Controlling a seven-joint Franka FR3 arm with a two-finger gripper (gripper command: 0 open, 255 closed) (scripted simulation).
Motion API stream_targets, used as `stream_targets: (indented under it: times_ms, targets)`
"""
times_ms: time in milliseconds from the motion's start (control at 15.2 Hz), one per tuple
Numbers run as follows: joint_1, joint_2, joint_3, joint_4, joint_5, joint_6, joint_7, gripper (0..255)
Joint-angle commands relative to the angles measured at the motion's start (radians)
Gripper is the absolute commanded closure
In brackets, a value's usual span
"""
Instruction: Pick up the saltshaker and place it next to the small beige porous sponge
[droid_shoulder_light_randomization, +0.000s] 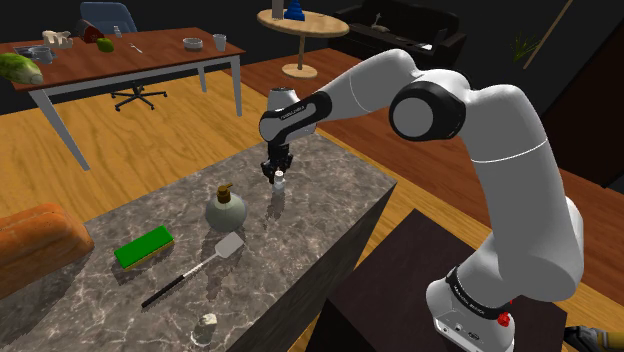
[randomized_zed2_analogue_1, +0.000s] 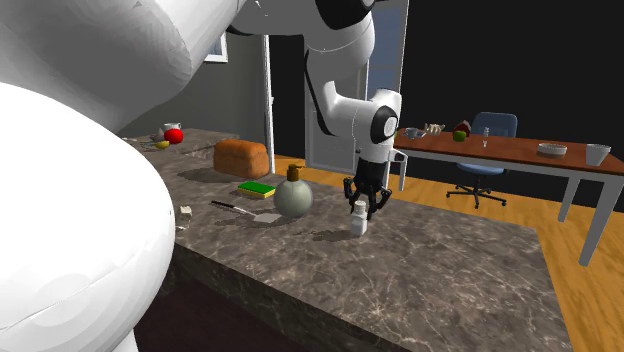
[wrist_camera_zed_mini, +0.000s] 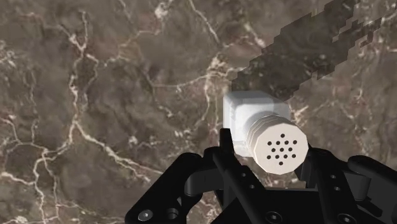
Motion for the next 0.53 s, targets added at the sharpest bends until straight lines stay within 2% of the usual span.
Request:
stream_targets:
  times_ms: [0,462]
  targets:
    - [0.0,0.0,0.0,0.0,0.0,0.0,0.0,255]
    - [0.0,-0.019,0.0,-0.004,-0.001,-0.015,0.002,255]
